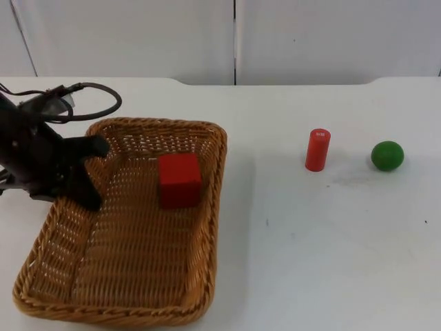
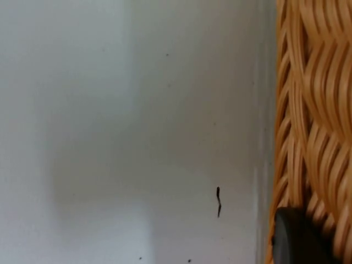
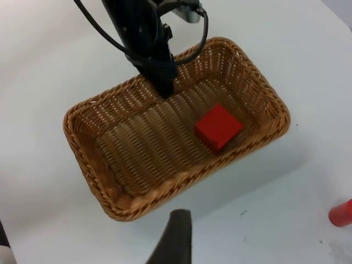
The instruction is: Pick up the basket with the left hand and place the object to the left of the red cylinder into the basket with the right hand.
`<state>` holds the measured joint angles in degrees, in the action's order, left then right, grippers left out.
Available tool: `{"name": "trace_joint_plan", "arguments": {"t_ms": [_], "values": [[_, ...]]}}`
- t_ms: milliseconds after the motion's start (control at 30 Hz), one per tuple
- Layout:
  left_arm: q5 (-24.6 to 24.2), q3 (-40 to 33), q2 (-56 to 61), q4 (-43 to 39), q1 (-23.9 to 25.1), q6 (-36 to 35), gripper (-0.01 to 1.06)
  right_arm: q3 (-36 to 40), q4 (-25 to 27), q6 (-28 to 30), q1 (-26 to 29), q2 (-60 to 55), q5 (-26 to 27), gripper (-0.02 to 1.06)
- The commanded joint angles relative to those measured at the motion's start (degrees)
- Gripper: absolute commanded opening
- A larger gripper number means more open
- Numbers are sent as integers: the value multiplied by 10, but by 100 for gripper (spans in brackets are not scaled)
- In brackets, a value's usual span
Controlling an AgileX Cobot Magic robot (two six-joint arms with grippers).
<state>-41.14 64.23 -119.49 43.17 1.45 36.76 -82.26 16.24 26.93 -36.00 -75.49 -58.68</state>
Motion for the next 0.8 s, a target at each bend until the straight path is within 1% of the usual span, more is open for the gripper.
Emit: {"name": "trace_joint_plan", "arguments": {"t_ms": [0,200,233,267,300,333,433,467,567,600,633,767], "values": [[-4,6,-1,15,0,5,0,1,4,5,3,5,5,78],[-4,6,-4,26,0,2,0,1,4,5,3,5,6,78],[-8,6,-4,31,0,2,1,1,4,5,3,5,6,78],[-9,6,-4,31,0,2,6,1,4,5,3,5,8,78],[-9,6,-4,31,0,2,6,1,4,5,3,5,8,78],[-12,6,-4,34,0,2,13,1,4,5,3,5,10,78],[-21,6,-4,46,0,-2,52,1,4,5,3,5,12,78],[-21,6,-4,46,0,-2,52,1,4,5,3,5,12,78],[-32,6,-4,45,0,-4,90,1,4,6,3,5,13,78],[-36,6,-4,45,0,-4,101,1,4,7,3,5,14,78],[-39,6,-4,44,0,-4,105,1,4,7,3,5,14,78],[-50,6,-4,39,0,-4,105,1,4,7,3,5,14,78]]}}
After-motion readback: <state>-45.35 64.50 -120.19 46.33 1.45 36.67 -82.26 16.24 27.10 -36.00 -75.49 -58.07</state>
